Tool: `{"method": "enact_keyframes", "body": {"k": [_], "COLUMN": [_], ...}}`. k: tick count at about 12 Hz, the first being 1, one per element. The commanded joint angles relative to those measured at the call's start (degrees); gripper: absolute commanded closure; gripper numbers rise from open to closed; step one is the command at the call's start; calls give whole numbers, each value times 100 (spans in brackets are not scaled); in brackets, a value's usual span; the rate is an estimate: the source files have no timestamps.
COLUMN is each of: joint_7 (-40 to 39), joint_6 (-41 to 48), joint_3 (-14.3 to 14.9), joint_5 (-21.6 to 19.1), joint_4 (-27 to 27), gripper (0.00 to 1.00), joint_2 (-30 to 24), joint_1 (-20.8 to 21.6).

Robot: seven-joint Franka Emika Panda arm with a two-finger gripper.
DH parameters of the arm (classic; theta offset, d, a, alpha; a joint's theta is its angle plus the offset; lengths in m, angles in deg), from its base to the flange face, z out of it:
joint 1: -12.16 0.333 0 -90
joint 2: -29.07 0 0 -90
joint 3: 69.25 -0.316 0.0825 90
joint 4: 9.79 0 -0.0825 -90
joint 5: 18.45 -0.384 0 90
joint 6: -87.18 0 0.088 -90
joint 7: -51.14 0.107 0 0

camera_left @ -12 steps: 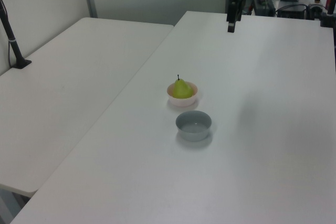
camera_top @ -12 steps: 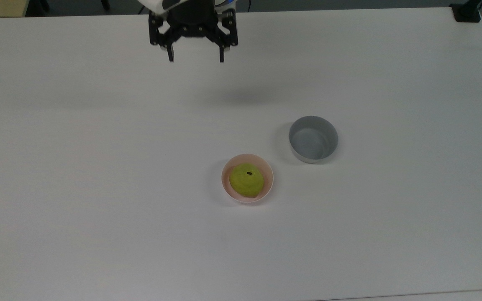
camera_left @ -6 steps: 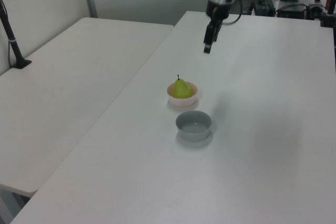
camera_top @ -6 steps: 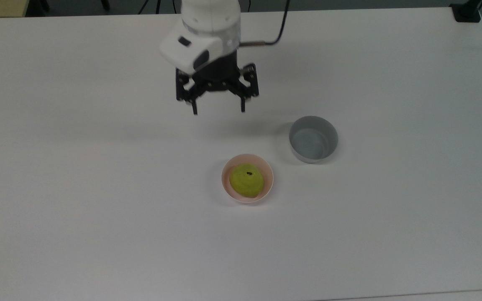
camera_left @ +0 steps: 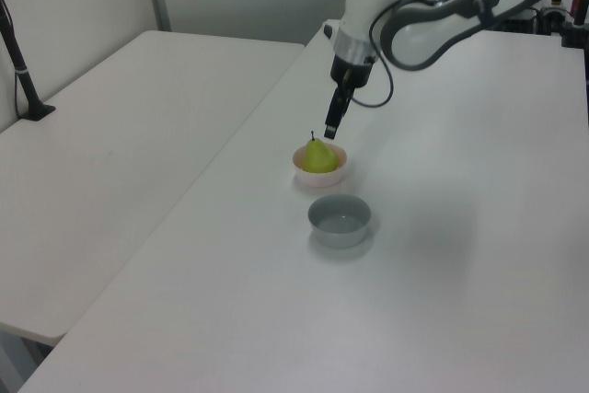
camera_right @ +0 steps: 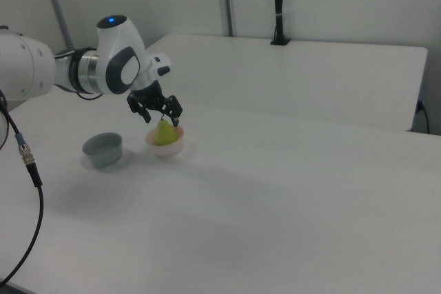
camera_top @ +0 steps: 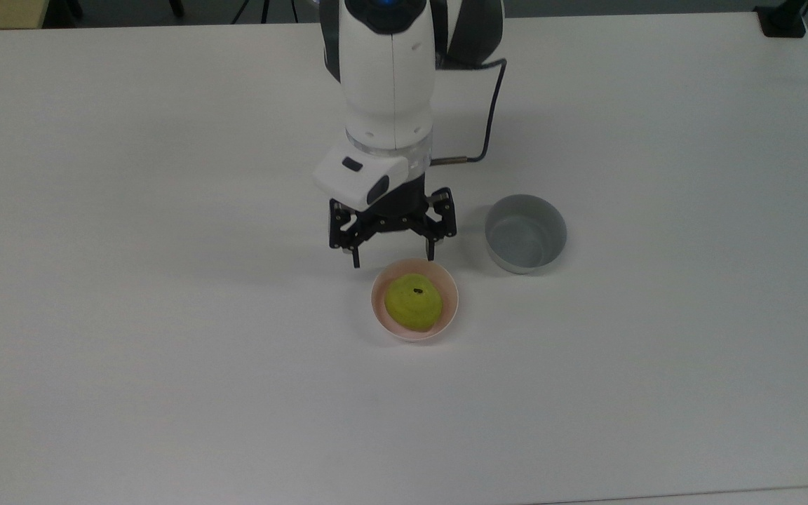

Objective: Pick up a pear from the bowl
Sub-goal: 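Move the open gripper over the pink bowl and lower onto the pear, then close the gripper around the green pear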

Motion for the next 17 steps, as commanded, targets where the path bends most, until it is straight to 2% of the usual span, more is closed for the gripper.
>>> {"method": "enact_keyframes", "body": {"k": [1,6,9,14,15,17], "joint_7": [15,24,24,24,24,24], "joint_6": [-445,-850,-851,-851,-842,-816], "joint_3": [55,55,55,55,64,55], "joint_5": [72,81,125,204,195,186], "joint_4": [-110,-110,-110,-110,-110,-171], "gripper": [0,1,11,60,66,66], "joint_2": [332,596,623,676,667,614], "joint_1": [147,182,190,208,208,199]}}
